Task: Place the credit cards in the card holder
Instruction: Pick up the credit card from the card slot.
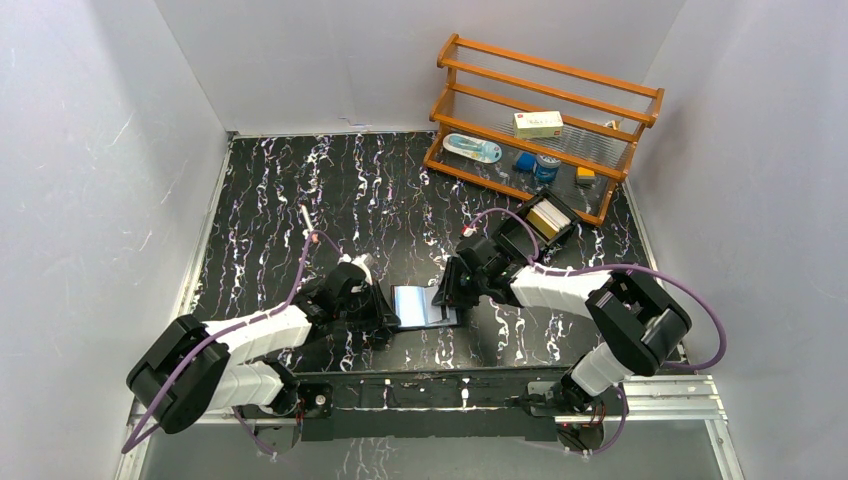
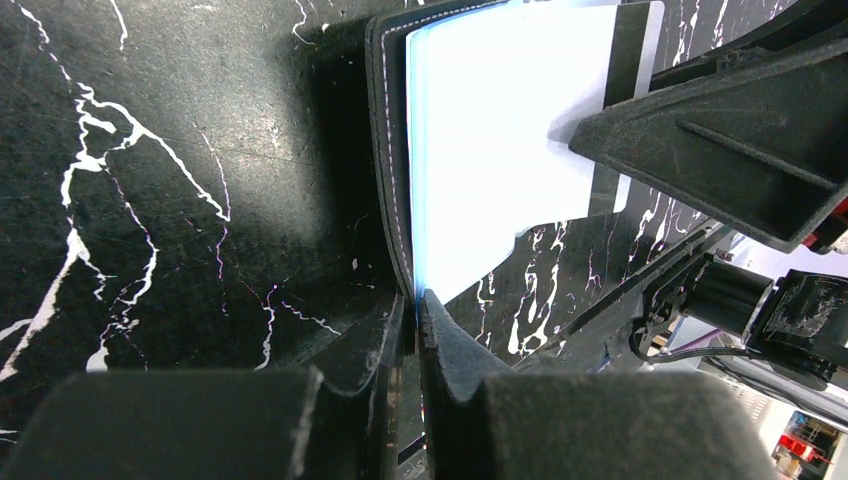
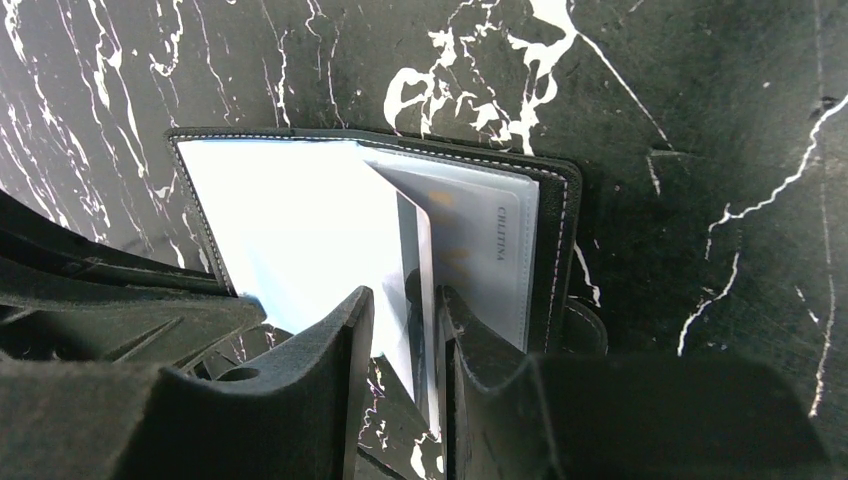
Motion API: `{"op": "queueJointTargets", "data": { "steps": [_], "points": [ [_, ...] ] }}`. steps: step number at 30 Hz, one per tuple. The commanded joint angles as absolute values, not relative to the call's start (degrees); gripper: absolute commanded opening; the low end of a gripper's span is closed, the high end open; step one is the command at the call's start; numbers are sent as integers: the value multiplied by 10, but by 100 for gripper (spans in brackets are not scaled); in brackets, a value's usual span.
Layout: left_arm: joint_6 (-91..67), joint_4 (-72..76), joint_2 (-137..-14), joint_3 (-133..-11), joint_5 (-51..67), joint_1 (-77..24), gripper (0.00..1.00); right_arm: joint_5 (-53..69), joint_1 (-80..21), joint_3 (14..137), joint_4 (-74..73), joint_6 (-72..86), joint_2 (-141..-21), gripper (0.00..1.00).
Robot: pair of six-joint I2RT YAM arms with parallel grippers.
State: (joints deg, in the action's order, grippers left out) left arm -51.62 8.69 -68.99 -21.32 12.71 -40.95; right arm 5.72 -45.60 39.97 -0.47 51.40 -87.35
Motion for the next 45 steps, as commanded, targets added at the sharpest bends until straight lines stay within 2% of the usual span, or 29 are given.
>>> {"op": "queueJointTargets", "data": {
  "steps": [1, 5, 11, 12, 13, 19, 29, 40, 45],
  "points": [
    [-510, 91, -699, -208, 132, -408, 9, 70, -455, 391, 7, 502, -870, 38],
    [-506, 90, -708, -206, 131, -408, 9, 75, -454, 383, 21, 502, -863, 38],
    [-499, 83, -706, -203, 123, -408, 3, 92, -433, 366, 31, 502, -833, 38],
    [-498, 83, -706, -203, 124, -408, 1, 103, -429, 364, 36, 343, -831, 44],
    [-498, 83, -707, -204, 124, -408, 0, 112, -425, 363, 40, 424, -829, 21],
    [-494, 82, -713, -209, 126, -408, 0, 141, -418, 357, 67, 433, -824, 0],
    [-496, 84, -716, -207, 127, -408, 0, 225, -390, 292, 217, 480, -836, 0],
    [-499, 85, -713, -204, 126, -408, 0, 190, -390, 285, 195, 477, -768, 0],
    [-499, 85, -715, -207, 126, -408, 0, 195, -390, 277, 222, 482, -777, 0]
  ]
}}
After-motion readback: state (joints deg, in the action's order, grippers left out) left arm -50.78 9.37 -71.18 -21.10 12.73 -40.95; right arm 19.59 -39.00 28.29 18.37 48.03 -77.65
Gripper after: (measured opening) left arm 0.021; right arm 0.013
